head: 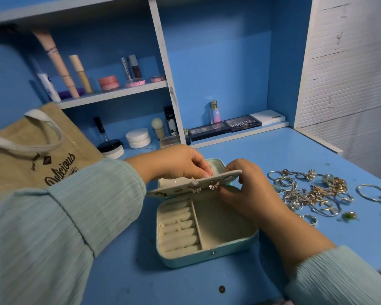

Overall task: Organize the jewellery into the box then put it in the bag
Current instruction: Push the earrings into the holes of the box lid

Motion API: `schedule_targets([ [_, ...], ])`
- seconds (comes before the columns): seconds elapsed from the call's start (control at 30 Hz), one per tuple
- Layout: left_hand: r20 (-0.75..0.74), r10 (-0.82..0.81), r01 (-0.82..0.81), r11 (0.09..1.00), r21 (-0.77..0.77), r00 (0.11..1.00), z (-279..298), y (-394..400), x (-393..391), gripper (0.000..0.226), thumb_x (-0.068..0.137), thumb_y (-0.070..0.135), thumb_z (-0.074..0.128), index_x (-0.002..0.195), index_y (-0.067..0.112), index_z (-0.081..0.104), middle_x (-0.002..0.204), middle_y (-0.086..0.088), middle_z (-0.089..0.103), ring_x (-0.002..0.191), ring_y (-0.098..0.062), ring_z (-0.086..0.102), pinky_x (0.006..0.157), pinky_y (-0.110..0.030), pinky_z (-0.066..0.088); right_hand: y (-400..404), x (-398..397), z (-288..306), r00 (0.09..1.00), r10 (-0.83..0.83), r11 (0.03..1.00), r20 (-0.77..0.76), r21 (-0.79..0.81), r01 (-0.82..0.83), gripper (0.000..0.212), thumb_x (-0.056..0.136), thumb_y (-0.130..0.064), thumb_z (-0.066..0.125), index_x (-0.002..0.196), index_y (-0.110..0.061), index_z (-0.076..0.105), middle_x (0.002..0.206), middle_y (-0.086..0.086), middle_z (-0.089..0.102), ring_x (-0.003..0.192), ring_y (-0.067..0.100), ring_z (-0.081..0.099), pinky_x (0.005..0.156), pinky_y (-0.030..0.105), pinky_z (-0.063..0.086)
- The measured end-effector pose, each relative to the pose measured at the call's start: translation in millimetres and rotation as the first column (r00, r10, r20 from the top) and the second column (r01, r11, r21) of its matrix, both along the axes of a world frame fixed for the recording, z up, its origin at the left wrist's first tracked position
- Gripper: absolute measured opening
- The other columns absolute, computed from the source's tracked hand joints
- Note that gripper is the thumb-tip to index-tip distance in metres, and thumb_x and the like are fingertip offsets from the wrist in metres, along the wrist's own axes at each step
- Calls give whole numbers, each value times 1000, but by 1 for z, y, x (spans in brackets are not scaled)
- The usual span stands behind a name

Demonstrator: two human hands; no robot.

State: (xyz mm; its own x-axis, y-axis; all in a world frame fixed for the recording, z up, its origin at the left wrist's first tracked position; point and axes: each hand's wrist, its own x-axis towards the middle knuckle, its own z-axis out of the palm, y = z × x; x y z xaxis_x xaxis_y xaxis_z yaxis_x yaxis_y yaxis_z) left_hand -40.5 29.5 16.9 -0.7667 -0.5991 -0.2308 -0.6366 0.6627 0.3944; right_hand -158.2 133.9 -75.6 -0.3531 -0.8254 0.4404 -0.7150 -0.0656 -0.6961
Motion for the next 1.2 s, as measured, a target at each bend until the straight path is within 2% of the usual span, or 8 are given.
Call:
schedule_targets([
  [0.1,12,-5,5,1000,0,1000,-2,0,-1,11,87,25,63,82,35,66,84,19,63,77,2,55,62,-8,38,1,0,-1,1000,1,1000,-17,2,-1,25,77,-21,71,83,-24,47,88,-10,47,87,11,40,66,11,31],
  [0.33,-35,-7,8,1000,17,999,-3,2,1,10,87,29,64,80,35,66,89,16,66,83,0,57,69,-12,42,1,0,-1,1000,2,1000,-10,-18,-2,24,77,-20,70,83,-23,48,85,-12,45,84,10,39,65,10,32],
  [0.53,1,-19,19,1000,-23,1000,-3,3,0,10,88,27,62,84,34,66,85,19,63,78,4,55,65,-9,39,1,0,-2,1000,-1,1000,-4,-20,1,22,77,-19,71,86,-21,51,87,-10,46,83,9,39,64,10,32],
  [0.67,22,-18,18,999,-26,1000,-5,3,-1,11,89,27,61,83,35,64,83,21,62,77,4,54,63,-9,38,2,0,-2,1000,4,1000,-2,-24,-4,23,77,-19,71,85,-21,50,83,-15,43,76,3,39,64,8,32],
  [1.0,74,-23,22,1000,11,997,-4,-4,1,13,91,30,58,84,40,63,80,29,58,77,9,52,70,-8,37,3,1,0,1000,16,999,15,-49,-16,21,78,-16,70,86,-18,50,81,-14,43,72,-1,40,63,8,34],
  [1.2,55,-33,29,997,68,998,-4,-8,1,10,88,30,62,81,37,63,84,22,63,81,4,56,83,-17,42,2,2,0,1000,7,998,18,-60,-6,21,78,-14,69,84,-18,49,78,-14,43,71,-1,40,62,8,33],
])
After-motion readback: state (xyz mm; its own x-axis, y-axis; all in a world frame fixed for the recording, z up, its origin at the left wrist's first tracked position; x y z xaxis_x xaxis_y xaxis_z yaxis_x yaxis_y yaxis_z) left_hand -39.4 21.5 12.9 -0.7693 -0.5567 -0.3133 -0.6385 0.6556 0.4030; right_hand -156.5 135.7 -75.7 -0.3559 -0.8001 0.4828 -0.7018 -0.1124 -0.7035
